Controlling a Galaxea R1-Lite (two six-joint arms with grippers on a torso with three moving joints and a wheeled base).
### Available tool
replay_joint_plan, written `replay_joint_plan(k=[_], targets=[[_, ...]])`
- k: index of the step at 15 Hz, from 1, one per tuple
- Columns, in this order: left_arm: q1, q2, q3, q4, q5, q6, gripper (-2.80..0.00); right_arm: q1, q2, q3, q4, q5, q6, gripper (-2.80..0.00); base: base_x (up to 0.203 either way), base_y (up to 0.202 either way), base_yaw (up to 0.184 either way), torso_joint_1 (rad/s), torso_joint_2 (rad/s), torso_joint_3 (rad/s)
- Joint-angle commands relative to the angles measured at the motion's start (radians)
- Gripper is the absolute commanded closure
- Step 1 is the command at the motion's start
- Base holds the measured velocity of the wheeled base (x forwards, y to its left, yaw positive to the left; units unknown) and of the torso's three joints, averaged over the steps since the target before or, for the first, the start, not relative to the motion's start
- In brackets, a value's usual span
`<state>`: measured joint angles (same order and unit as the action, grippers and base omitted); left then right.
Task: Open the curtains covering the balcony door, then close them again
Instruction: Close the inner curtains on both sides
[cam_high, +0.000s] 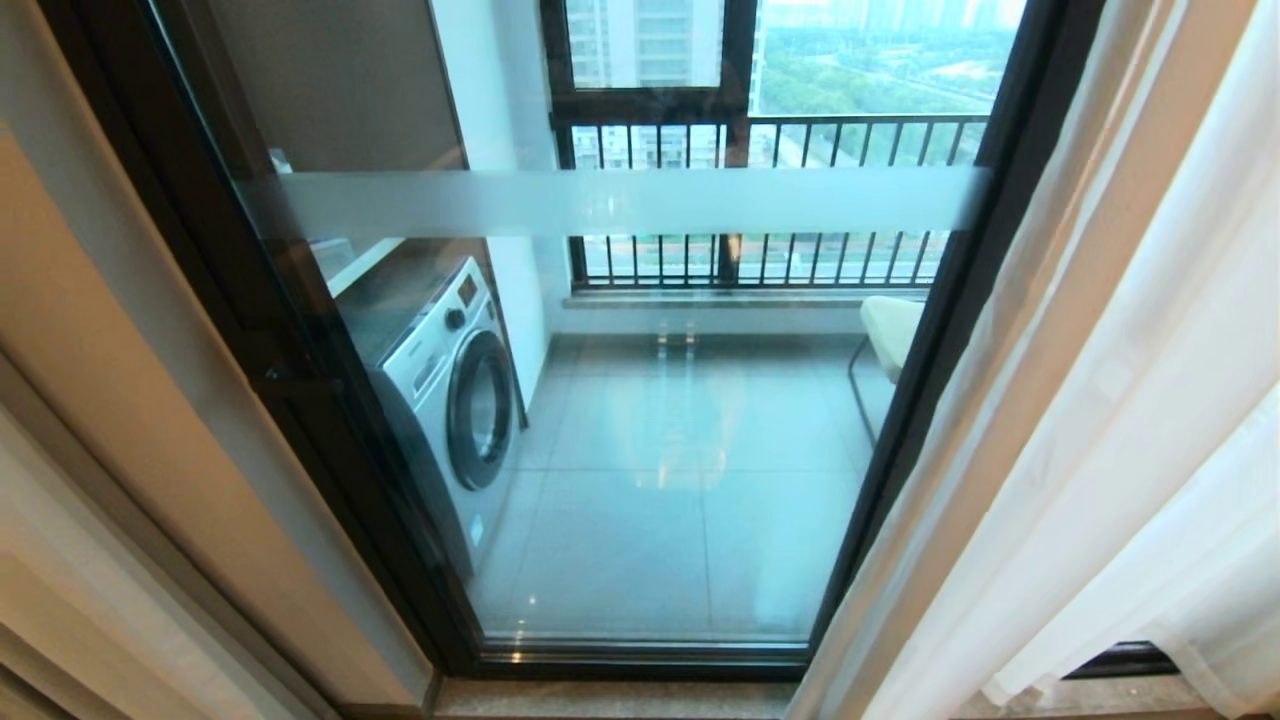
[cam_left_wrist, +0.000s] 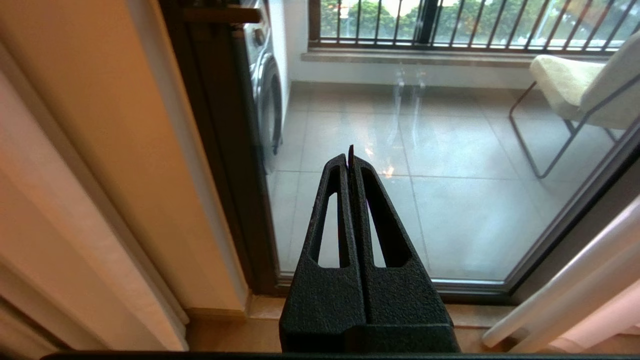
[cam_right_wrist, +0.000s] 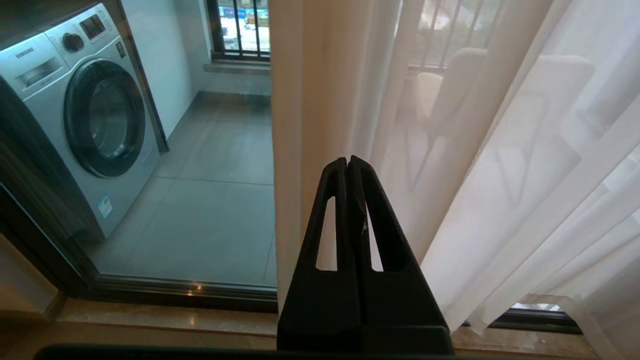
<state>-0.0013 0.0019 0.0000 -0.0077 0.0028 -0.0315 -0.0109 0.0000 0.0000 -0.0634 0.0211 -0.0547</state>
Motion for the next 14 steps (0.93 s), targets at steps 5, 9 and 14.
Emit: replay_joint_plan(k=[5, 9, 14], targets=[[0.0, 0.0, 0.0, 0.0, 0.0, -0.001, 0.0, 0.0, 0.002, 0.0, -0.001, 0.0, -0.001, 0.0, 0.0, 0.189, 0.001, 0.004, 0.0, 0.002], [0.0, 0.0, 0.0, 0.0, 0.0, 0.001, 0.0, 0.001, 0.001, 0.0, 0.0, 0.0, -0.001, 0.0, 0.0, 0.19, 0.001, 0.002, 0.0, 0.005], [0.0, 0.0, 0.0, 0.0, 0.002, 0.001, 0.0, 0.002, 0.001, 0.0, -0.001, 0.0, -0.001, 0.0, 0.0, 0.19, -0.001, 0.003, 0.0, 0.0]])
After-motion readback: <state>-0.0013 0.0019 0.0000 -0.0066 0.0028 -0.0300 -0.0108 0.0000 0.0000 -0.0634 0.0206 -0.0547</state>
